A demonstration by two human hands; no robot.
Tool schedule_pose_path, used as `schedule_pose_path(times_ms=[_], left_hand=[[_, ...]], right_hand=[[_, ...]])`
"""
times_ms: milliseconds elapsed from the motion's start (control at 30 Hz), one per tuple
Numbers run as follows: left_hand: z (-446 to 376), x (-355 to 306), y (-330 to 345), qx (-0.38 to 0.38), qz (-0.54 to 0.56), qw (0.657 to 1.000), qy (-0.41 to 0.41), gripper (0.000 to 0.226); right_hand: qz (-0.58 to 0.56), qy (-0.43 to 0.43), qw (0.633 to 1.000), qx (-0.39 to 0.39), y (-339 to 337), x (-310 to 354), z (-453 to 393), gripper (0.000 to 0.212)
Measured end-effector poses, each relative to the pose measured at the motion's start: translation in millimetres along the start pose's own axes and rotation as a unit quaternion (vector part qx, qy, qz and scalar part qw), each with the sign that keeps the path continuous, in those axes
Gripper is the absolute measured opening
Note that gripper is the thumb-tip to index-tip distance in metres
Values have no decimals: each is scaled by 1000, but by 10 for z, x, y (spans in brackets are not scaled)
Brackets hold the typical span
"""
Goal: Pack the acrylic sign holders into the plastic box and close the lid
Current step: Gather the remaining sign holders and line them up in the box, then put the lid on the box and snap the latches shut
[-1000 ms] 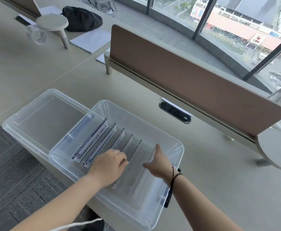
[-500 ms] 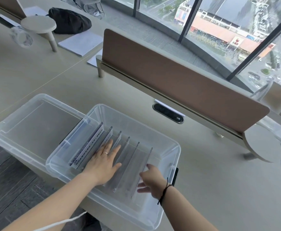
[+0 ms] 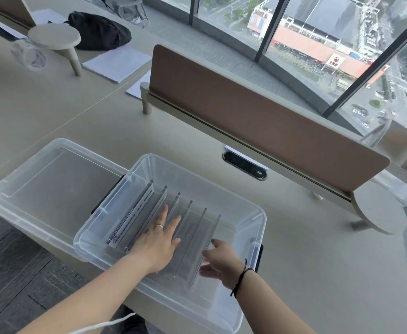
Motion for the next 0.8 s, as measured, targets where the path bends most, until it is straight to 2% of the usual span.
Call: schedule_pose_path(times_ms=[267, 467, 567, 667, 800], left_hand=[[-7, 6, 36, 17, 13, 1000, 17, 68], [28, -7, -34, 40, 42, 996, 65, 75], [43, -74, -182, 31, 54, 992, 113, 66], [49, -156, -389, 1, 62, 986, 153, 53], [202, -255, -637, -12, 92, 981, 173, 39]], right_hand=[[6, -10, 999, -39, -16, -4, 83, 57], [53, -37, 990, -123, -90, 10, 127, 51], [55, -71, 981, -173, -165, 131, 213, 51], [105, -122, 962, -219, -224, 327, 363, 49], [168, -189, 946, -200, -127, 702, 487, 43]])
Point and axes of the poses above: each hand's wrist, its own z-axis away from the middle knuckle, its own y-axis out of the palm, x = y × z, the point moved 10 cm from there along -z, towards the middle knuckle, and after that the axes turned 7 degrees about -y, right-handed, at the moved point
